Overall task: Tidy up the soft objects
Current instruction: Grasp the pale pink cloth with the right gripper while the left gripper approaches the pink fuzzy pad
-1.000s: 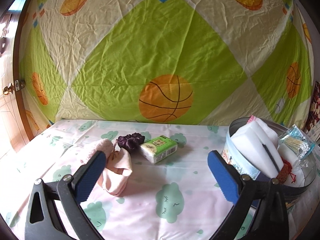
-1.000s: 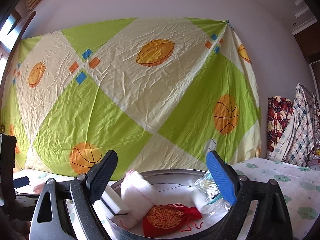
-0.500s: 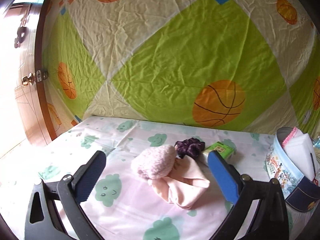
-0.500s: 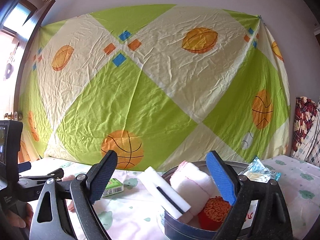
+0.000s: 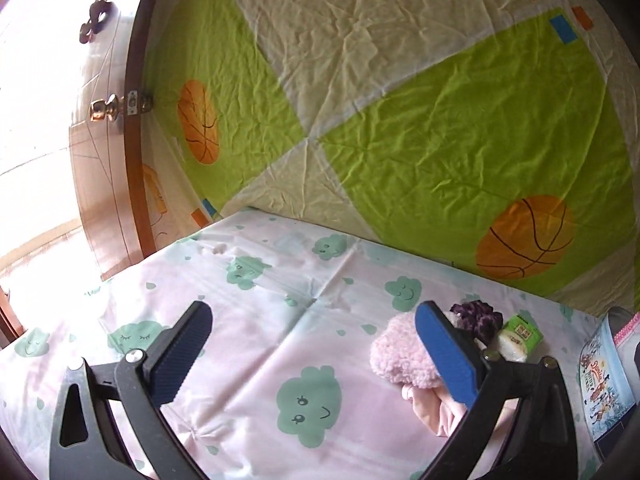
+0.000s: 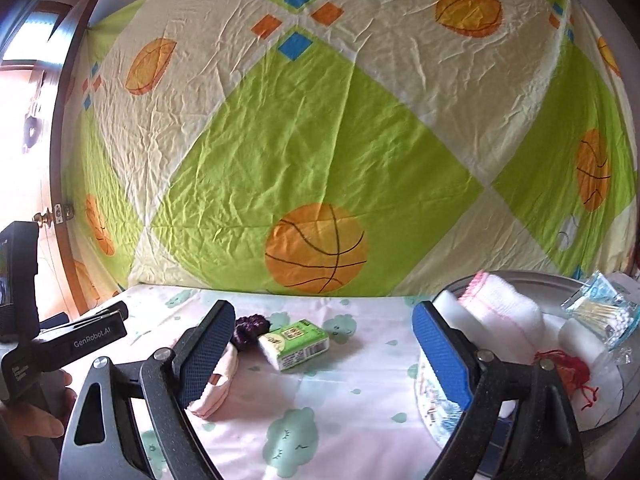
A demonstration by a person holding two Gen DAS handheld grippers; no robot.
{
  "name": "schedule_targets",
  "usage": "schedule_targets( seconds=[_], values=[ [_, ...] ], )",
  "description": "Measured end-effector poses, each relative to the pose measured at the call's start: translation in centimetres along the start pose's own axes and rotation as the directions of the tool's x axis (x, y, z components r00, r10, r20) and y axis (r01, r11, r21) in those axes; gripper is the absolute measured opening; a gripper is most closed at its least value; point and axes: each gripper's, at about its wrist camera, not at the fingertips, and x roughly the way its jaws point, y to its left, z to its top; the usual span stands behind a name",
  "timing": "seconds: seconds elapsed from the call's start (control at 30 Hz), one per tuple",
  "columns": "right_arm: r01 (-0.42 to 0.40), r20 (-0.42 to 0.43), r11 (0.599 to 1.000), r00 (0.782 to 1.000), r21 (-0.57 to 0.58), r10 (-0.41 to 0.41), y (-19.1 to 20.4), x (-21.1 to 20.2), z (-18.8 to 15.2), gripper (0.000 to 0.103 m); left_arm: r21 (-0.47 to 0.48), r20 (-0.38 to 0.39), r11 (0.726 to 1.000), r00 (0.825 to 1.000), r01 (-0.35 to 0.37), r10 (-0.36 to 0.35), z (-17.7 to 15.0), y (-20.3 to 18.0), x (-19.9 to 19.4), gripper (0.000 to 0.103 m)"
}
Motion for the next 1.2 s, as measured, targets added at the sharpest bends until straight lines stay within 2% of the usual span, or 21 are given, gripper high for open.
schedule_targets(
  seconds=[0.1, 0.2, 0.27, 0.33, 0.43, 0.47, 0.5, 0.53, 0.6, 0.63, 0.67, 0.7, 0.8, 0.9, 1.03, 1.2],
  values=[
    [-0.038, -0.080, 0.998, 0.996, -0.045, 0.034, 2.2, 2.0, -0.3, 0.092, -0.040, -0.016, 0.999, 1.000, -0.013, 0.012, 0.1, 1.0, 0.5, 0.103],
    [-0.100, -0.159, 0.993, 0.983, -0.068, 0.088, 4.2, 3.9, -0.5, 0.092, -0.014, -0.008, 0.998, 0.998, -0.059, 0.059, 0.1, 1.1, 0.7, 0.103],
    [-0.149, -0.258, 0.985, 0.958, -0.083, 0.123, 5.6, 5.8, -0.9, 0.092, 0.020, 0.004, 0.995, 0.995, -0.102, 0.102, 0.3, 1.0, 0.7, 0.103],
    [-0.162, -0.339, 0.982, 0.933, -0.096, 0.121, 6.6, 7.4, -1.4, 0.092, 0.037, 0.002, 0.991, 0.991, -0.132, 0.132, 0.5, 1.1, 0.8, 0.103],
    [-0.197, -0.413, 0.977, 0.899, -0.082, 0.146, 7.4, 9.0, -2.0, 0.086, -0.003, -0.032, 0.991, 0.991, -0.131, 0.131, 0.6, 2.2, 1.3, 0.103],
    [-0.207, -0.448, 0.975, 0.882, -0.083, 0.149, 7.9, 9.7, -2.3, 0.086, -0.024, -0.046, 0.992, 0.991, -0.126, 0.124, 0.7, 2.6, 1.4, 0.103],
    [-0.219, -0.480, 0.972, 0.864, -0.087, 0.152, 8.3, 10.3, -2.6, 0.082, -0.038, -0.058, 0.992, 0.992, -0.118, 0.116, 0.7, 2.8, 1.6, 0.103],
    [-0.228, -0.509, 0.969, 0.847, -0.093, 0.151, 8.6, 10.8, -2.9, 0.071, -0.046, -0.066, 0.993, 0.992, -0.110, 0.107, 0.7, 2.9, 1.7, 0.103],
    [-0.251, -0.564, 0.963, 0.812, -0.100, 0.153, 9.3, 11.8, -3.6, 0.060, -0.045, -0.067, 0.993, 0.992, -0.110, 0.107, 0.8, 2.9, 1.7, 0.103],
    [-0.256, -0.586, 0.961, 0.797, -0.102, 0.150, 9.5, 12.1, -3.9, 0.045, -0.041, -0.065, 0.993, 0.992, -0.113, 0.110, 0.8, 2.9, 1.6, 0.103],
    [-0.253, -0.594, 0.963, 0.791, -0.098, 0.147, 9.4, 12.3, -4.0, 0.035, -0.037, -0.064, 0.993, 0.992, -0.112, 0.110, 0.8, 2.8, 1.6, 0.103],
    [-0.237, -0.589, 0.967, 0.796, -0.090, 0.141, 9.1, 12.3, -4.0, 0.026, -0.037, -0.064, 0.993, 0.992, -0.110, 0.108, 0.8, 2.9, 1.6, 0.103],
    [-0.237, -0.569, 0.971, 0.803, -0.027, 0.180, 7.8, 11.8, -3.6, 0.009, -0.047, -0.074, 0.994, 0.992, -0.102, 0.098, 0.8, 3.1, 1.7, 0.103],
    [-0.213, -0.531, 0.977, 0.827, 0.005, 0.183, 6.4, 10.7, -3.1, 0.008, -0.047, -0.090, 0.995, 0.993, -0.087, 0.083, 0.7, 3.0, 2.0, 0.103],
    [-0.175, -0.439, 0.985, 0.885, -0.003, 0.156, 4.1, 7.9, -2.2, 0.007, -0.032, -0.101, 0.998, 0.993, -0.062, 0.058, 0.4, 2.6, 2.3, 0.103],
    [-0.158, -0.346, 0.987, 0.924, 0.039, 0.162, 0.8, 3.9, -1.5, 0.007, -0.030, -0.121, 1.000, 0.993, -0.008, 0.004, 0.2, 2.1, 2.5, 0.103]
  ],
)
